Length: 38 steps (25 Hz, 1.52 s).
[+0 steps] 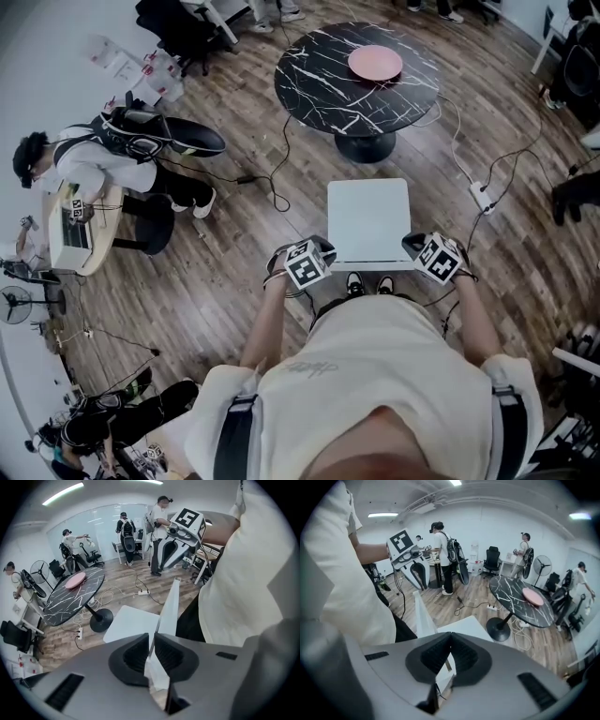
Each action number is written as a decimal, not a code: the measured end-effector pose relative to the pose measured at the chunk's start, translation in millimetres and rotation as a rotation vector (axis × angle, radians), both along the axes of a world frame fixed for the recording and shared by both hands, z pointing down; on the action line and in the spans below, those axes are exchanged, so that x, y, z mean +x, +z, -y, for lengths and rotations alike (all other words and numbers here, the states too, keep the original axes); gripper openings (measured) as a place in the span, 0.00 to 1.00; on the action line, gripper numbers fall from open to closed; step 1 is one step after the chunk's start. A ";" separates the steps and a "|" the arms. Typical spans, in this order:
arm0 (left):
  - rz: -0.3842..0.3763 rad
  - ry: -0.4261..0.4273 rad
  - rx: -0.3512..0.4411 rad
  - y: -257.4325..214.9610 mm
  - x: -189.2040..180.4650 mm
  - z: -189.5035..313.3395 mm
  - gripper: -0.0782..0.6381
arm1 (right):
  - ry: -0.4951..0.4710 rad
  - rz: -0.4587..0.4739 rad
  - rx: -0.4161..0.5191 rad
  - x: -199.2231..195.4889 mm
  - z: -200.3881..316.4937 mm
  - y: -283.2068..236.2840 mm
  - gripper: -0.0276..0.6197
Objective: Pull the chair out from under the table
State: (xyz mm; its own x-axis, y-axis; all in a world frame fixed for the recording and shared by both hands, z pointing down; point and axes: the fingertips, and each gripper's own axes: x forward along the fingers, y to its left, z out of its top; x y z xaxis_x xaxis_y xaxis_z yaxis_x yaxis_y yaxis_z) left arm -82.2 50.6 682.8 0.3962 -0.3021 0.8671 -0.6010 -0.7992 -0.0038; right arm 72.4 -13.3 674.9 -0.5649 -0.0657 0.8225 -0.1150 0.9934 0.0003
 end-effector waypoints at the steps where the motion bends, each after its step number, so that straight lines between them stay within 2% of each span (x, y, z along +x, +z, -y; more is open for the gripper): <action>1: -0.004 -0.008 0.013 -2.8 1.0 3.8 0.18 | 0.014 0.022 0.014 -1.6 3.6 -7.1 0.05; 4: -0.038 -0.070 0.063 -15.7 3.9 17.3 0.15 | 0.053 0.082 0.061 -6.2 13.7 -30.9 0.05; 6: -0.093 -0.158 0.119 -30.9 4.8 33.9 0.14 | 0.085 0.127 0.073 -8.6 20.9 -46.5 0.05; 9: -0.193 -0.288 0.175 -51.4 8.2 55.5 0.14 | 0.148 0.225 0.018 -14.7 30.3 -60.3 0.05; 12: -0.221 -0.338 0.224 -65.4 8.0 64.9 0.14 | 0.177 0.341 -0.024 -27.8 32.7 -75.1 0.05; 15: -0.287 -0.399 0.255 -81.7 6.7 75.5 0.14 | 0.107 0.333 0.026 -40.7 30.9 -79.3 0.05; 17: -0.327 -0.442 0.265 -87.4 5.2 81.7 0.14 | 0.116 0.332 0.066 -47.3 37.7 -83.4 0.05; 22: -0.341 -0.498 0.327 -93.7 -5.7 89.8 0.14 | 0.260 0.389 0.188 -52.8 70.4 -110.0 0.05; 26: -0.373 -0.549 0.399 -119.2 -16.8 103.3 0.14 | 0.328 0.487 0.218 -55.7 86.9 -142.5 0.05; 31: -0.385 -0.586 0.503 -156.6 -27.5 116.2 0.14 | 0.344 0.559 0.239 -63.1 99.5 -166.3 0.05; 36: -0.500 -0.600 0.551 -196.6 -30.8 130.9 0.14 | 0.330 0.588 0.284 -70.5 105.7 -186.6 0.05; 38: -0.503 -0.596 0.574 -208.7 -33.3 136.9 0.14 | 0.332 0.602 0.281 -71.0 109.1 -192.6 0.05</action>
